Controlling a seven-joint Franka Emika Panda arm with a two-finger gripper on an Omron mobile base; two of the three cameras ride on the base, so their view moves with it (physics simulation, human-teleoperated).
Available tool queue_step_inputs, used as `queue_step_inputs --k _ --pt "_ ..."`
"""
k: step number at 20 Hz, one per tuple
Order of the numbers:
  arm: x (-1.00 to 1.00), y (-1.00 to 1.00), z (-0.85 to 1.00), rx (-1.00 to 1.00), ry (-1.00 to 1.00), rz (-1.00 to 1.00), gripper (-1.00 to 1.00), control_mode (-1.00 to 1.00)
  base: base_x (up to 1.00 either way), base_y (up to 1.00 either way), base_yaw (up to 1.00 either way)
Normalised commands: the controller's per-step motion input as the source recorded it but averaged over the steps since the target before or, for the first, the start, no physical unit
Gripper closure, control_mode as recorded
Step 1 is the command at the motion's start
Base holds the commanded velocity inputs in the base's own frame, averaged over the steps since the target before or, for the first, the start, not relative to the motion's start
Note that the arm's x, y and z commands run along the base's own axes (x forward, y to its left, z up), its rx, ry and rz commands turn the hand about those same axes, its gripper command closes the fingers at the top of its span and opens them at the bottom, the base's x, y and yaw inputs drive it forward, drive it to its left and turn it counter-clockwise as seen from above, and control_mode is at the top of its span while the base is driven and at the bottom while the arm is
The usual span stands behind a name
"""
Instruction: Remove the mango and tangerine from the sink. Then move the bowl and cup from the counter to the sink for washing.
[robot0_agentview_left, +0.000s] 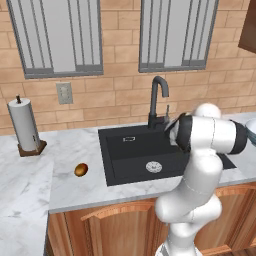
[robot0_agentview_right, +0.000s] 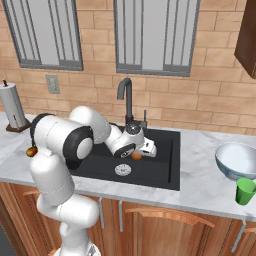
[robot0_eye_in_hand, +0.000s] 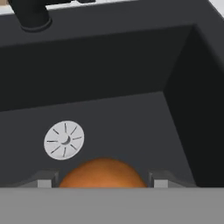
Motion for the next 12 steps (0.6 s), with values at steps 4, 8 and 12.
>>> queue_step_inputs --k 4,8,12 --pt "-0.19 0.17 0.39 0.00 0.09 0.00 1.00 -1.00 0.00 0.00 0.00" --pt "-0.22 0.20 0.42 0.00 0.06 0.00 1.00 -1.00 0.00 0.00 0.00" --pt "-0.24 0.25 0.41 0.00 0.00 0.00 1.00 -1.00 0.00 0.00 0.00"
